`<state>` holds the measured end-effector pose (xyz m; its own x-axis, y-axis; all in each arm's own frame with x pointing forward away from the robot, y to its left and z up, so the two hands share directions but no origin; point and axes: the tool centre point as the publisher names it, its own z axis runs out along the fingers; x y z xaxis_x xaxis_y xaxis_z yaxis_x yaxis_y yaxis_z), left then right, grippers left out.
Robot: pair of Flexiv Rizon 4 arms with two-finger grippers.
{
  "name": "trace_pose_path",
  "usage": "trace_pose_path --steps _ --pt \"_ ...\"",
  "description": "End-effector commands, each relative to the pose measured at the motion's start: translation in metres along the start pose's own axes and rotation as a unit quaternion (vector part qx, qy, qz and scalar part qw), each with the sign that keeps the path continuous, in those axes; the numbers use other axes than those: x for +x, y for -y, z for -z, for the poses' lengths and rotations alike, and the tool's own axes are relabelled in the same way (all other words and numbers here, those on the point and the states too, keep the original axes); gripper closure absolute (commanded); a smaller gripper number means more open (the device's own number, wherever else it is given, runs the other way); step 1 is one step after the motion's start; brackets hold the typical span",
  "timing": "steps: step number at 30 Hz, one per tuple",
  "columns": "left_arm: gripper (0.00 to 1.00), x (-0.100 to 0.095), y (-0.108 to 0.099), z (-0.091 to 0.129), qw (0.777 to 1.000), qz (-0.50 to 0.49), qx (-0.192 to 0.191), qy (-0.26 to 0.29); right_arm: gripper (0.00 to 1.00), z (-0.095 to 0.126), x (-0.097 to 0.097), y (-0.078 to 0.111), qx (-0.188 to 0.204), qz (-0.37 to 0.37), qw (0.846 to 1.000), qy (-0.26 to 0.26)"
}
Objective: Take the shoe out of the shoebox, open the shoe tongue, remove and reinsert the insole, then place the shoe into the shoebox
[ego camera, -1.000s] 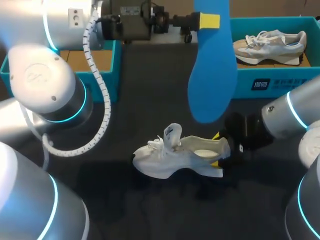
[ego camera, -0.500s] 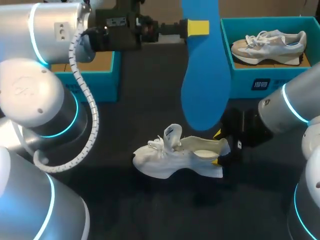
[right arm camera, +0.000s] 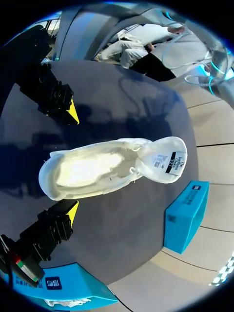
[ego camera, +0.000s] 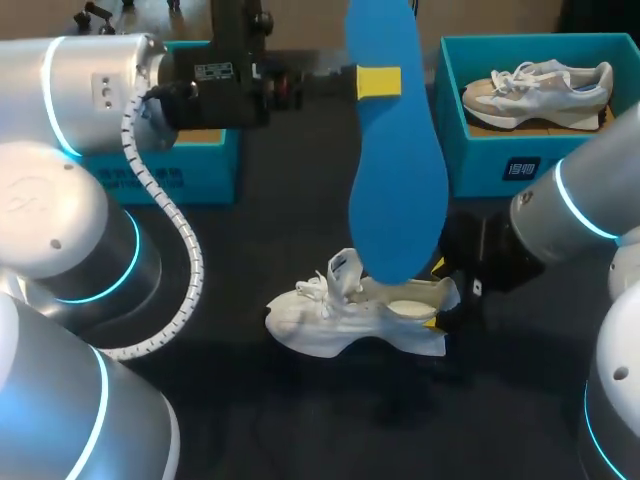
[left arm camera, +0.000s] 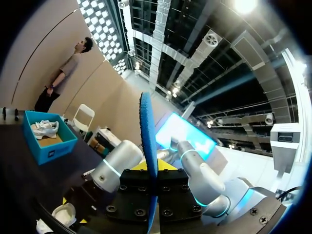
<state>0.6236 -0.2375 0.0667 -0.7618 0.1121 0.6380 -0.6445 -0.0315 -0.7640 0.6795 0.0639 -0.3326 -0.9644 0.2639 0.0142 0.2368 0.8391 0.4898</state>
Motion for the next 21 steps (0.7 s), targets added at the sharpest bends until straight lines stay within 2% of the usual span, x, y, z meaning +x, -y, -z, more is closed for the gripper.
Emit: trace_pose_path --steps 1,17,21 --pt "1.00 0.0015 -0.0041 0.0033 1.000 0.001 0.002 0.001 0.00 0.0040 0.0022 -0.0011 0.001 -0.002 1.000 0.002" --pt "1.00 0.0015 -0.0041 0.0033 1.000 0.001 0.002 0.001 0.00 0.0040 0.0022 -0.0011 0.001 -0.002 1.000 0.002" --pt "1.00 0.0015 -0.0041 0.0033 1.000 0.001 0.002 0.001 0.00 0.0066 -0.0037 -0.0067 0.026 -0.008 1.000 0.000"
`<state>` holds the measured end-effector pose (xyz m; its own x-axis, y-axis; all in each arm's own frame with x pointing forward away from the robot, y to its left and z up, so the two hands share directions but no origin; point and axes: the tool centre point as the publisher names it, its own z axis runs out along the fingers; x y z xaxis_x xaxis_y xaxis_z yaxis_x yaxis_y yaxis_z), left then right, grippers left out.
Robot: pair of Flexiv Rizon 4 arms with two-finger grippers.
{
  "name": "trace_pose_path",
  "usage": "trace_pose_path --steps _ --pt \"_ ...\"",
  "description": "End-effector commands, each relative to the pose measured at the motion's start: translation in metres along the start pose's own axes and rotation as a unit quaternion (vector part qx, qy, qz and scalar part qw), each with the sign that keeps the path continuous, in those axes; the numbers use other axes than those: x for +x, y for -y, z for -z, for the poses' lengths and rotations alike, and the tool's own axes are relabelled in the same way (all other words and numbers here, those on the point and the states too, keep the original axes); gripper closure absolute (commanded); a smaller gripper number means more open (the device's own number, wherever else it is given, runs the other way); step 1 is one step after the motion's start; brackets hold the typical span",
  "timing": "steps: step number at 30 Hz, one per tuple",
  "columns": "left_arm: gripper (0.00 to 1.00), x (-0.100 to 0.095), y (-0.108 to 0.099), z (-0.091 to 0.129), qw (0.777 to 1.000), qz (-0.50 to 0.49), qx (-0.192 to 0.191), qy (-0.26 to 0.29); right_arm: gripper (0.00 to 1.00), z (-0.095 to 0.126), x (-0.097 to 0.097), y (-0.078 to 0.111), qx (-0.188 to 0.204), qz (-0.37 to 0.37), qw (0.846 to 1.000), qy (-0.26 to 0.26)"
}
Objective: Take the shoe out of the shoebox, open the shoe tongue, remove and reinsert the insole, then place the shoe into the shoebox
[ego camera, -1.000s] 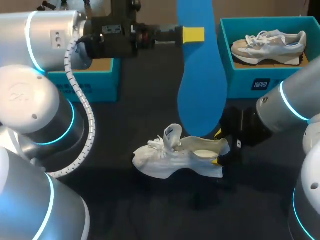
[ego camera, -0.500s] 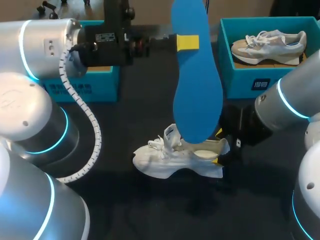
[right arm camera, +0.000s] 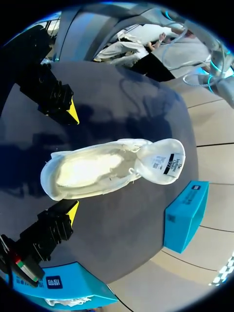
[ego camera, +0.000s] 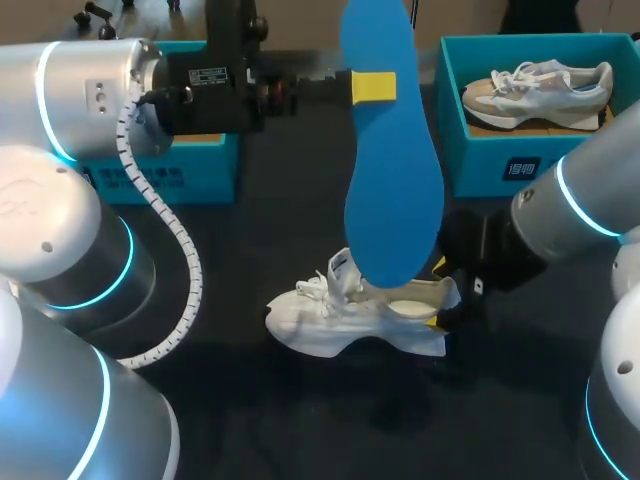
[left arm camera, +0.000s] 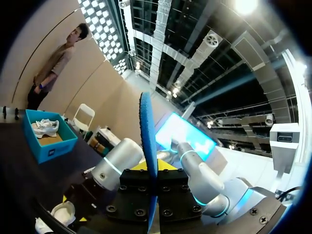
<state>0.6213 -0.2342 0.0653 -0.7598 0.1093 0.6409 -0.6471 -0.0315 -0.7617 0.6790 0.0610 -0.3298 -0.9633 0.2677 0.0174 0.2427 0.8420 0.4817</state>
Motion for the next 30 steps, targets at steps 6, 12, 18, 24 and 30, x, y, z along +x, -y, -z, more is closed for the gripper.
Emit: trace_pose_path --steps 6,12,18,24,30 --pt "1.00 0.000 -0.002 0.000 1.000 0.000 0.002 0.000 0.00 0.010 -0.003 -0.014 0.059 -0.023 0.998 0.013" --pt "1.00 0.000 -0.002 0.000 1.000 0.000 0.002 0.000 0.00 0.008 -0.004 -0.020 0.095 -0.019 0.995 0.008" --pt "1.00 0.000 -0.002 0.000 1.000 0.000 0.002 0.000 0.00 0.013 -0.005 -0.018 0.123 -0.012 0.992 0.014" --pt "1.00 0.000 -0.002 0.000 1.000 0.000 0.002 0.000 0.00 0.022 -0.003 -0.016 0.136 -0.010 0.991 0.018" --pt "1.00 0.000 -0.002 0.000 1.000 0.000 0.002 0.000 0.00 0.026 -0.002 -0.013 0.142 -0.013 0.990 0.013"
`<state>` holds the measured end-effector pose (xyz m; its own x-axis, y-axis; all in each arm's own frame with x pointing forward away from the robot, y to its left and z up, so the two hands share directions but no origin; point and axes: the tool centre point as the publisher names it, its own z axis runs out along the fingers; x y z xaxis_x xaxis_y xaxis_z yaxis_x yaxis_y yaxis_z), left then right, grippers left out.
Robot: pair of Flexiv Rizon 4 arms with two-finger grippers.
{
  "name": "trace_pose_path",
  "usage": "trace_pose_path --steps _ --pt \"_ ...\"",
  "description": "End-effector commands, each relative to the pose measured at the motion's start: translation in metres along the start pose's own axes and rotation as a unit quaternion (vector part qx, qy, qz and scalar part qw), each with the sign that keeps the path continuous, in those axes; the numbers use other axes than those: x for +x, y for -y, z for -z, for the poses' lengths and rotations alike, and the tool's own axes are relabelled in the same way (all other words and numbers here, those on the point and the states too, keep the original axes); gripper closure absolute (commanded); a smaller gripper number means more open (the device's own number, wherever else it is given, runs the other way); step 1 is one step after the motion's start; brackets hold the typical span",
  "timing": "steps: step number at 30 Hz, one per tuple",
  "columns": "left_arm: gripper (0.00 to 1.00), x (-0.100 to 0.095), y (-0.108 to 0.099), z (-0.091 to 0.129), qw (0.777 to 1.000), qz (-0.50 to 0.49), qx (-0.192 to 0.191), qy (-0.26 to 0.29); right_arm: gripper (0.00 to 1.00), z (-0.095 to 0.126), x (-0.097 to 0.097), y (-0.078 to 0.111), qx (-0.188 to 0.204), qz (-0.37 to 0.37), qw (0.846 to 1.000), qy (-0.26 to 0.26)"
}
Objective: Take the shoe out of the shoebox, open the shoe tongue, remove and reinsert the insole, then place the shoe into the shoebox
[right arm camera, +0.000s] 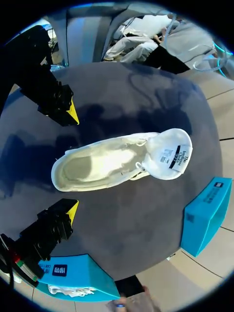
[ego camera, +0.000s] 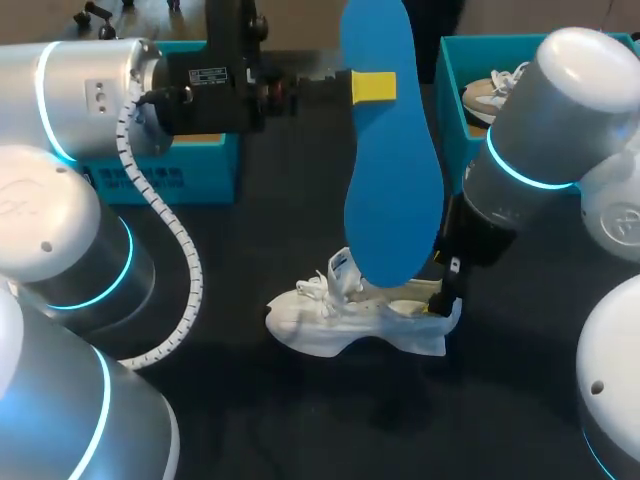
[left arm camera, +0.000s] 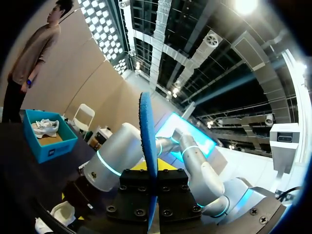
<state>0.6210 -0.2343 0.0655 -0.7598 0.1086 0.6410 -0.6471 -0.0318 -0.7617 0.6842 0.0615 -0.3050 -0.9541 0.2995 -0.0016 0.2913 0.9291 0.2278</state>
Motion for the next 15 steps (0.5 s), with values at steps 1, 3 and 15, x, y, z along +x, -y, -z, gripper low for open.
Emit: trace_pose_path --steps 1,3,15 --pt "1.00 -0.0001 -0.0016 0.0001 1.000 0.000 0.002 0.000 0.00 0.0053 0.0018 0.0017 0.010 -0.002 1.000 -0.002" --pt "1.00 -0.0001 -0.0016 0.0001 1.000 0.000 0.002 0.000 0.00 0.0073 0.0021 0.0011 0.016 -0.002 1.000 -0.003" --pt "1.00 -0.0001 -0.0016 0.0001 1.000 0.000 0.002 0.000 0.00 0.0068 0.0014 -0.0025 0.005 0.008 1.000 -0.004"
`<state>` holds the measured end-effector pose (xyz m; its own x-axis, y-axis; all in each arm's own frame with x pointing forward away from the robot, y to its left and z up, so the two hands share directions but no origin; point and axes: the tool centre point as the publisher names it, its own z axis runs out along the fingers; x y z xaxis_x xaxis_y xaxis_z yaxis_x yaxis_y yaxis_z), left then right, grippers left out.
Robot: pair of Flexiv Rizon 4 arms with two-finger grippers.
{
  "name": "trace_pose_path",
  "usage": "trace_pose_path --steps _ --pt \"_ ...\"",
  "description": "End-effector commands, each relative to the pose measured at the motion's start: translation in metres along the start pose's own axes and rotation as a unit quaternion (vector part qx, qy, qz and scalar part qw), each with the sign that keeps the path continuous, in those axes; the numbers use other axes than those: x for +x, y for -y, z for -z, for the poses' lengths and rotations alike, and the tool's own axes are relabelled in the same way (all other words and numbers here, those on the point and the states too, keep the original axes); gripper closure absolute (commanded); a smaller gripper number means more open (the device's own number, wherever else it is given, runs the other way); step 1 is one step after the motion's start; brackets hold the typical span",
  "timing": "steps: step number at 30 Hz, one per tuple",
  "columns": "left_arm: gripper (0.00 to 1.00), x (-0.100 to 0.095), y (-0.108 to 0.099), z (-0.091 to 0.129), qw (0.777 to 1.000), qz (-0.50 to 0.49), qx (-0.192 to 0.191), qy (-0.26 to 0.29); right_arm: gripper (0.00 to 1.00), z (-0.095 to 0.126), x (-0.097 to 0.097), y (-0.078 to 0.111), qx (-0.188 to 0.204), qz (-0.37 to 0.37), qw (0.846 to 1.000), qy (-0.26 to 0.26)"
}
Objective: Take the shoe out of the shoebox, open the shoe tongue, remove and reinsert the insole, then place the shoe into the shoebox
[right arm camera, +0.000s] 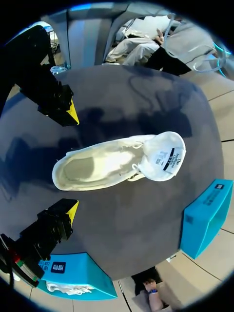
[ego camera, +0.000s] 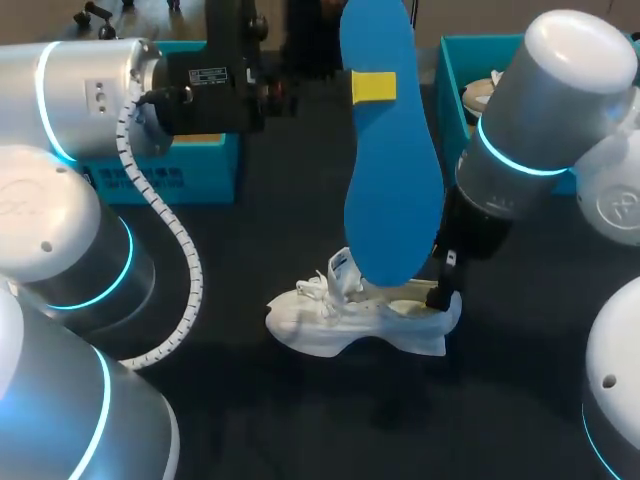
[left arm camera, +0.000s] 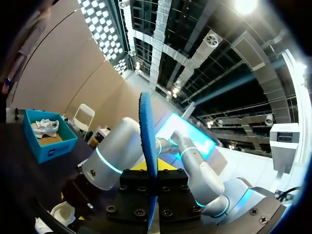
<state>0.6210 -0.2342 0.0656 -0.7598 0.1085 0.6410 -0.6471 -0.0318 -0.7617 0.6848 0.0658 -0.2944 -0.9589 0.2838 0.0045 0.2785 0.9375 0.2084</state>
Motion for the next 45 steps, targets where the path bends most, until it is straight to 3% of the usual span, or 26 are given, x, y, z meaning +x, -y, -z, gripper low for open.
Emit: trace_pose_path --steps 1,17,26,45 --pt "1.00 0.000 -0.002 0.000 1.000 0.000 0.002 0.000 0.00 -0.003 0.001 0.004 -0.005 0.000 1.000 0.001" --pt "1.00 0.000 -0.002 0.000 1.000 0.000 0.002 0.000 0.00 -0.004 -0.002 0.004 -0.006 0.002 1.000 0.000" --pt "1.00 0.000 -0.002 0.000 1.000 0.000 0.002 0.000 0.00 -0.013 -0.019 -0.018 0.004 0.023 1.000 -0.006" --pt "1.00 0.000 -0.002 0.000 1.000 0.000 0.002 0.000 0.00 -0.069 -0.039 -0.040 -0.007 0.062 0.997 -0.053"
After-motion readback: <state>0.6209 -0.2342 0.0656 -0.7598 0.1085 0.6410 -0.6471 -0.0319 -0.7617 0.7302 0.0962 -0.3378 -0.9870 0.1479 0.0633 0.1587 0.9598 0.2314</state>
